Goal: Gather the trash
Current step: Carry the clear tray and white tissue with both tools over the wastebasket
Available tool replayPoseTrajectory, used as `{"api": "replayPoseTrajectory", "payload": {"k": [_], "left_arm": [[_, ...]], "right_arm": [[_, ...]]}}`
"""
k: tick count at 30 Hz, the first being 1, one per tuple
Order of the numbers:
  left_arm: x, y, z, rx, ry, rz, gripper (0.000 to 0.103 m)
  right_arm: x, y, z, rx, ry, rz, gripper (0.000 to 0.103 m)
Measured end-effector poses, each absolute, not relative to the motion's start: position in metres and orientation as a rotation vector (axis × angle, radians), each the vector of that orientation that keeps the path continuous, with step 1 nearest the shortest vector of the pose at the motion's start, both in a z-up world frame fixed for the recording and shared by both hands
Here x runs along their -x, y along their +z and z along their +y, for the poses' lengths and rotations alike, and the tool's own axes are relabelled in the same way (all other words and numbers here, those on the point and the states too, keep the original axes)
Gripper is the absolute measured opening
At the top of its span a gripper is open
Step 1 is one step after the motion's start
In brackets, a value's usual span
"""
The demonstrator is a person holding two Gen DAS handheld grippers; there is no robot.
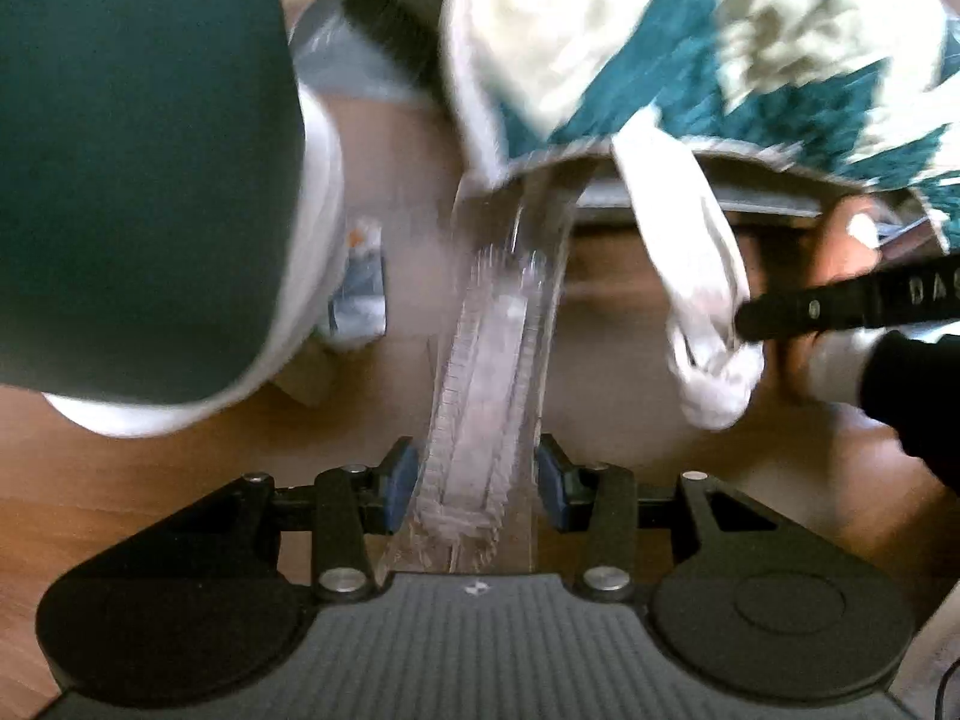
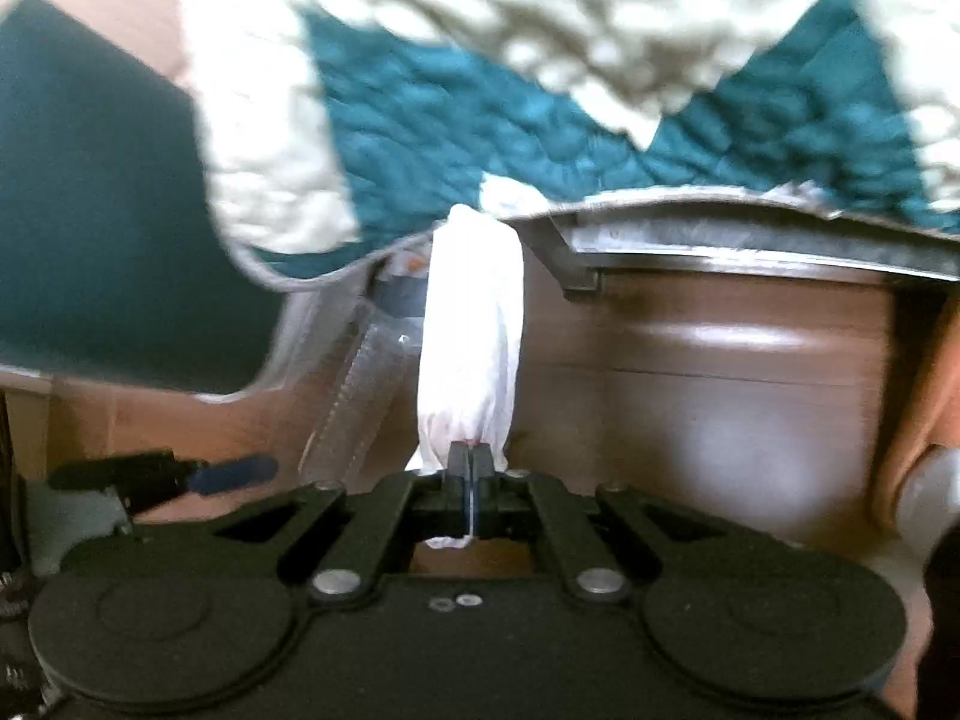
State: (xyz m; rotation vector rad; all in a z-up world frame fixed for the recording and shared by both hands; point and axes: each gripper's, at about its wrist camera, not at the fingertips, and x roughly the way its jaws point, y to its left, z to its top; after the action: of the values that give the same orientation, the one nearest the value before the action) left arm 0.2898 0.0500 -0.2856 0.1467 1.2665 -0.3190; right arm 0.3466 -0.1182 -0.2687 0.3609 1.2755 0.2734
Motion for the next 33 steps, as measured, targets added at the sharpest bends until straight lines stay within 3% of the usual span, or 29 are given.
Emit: {"api": "replayPoseTrajectory", "payload": {"k": [5, 15, 33], "left_arm": [[-0.279, -0.21, 0.044, -0.112, -0.314, 1.217, 0.041], [-0.23, -0.115, 0.041, -0.091, -0.235, 1.099, 0.039], [-0.193, 0.036, 0.086, 0.042, -0.068, 0.753, 0.039]], "right_arm": [[-0.311, -0.211, -0.118, -0.383, 0.316, 1.21, 0.0], [-0.251, -0.12, -0.131, -0.356, 0.366, 1.059, 0.0], [-0.269, 0.032, -0.069, -0.136, 0.51, 0.754, 0.0]]}}
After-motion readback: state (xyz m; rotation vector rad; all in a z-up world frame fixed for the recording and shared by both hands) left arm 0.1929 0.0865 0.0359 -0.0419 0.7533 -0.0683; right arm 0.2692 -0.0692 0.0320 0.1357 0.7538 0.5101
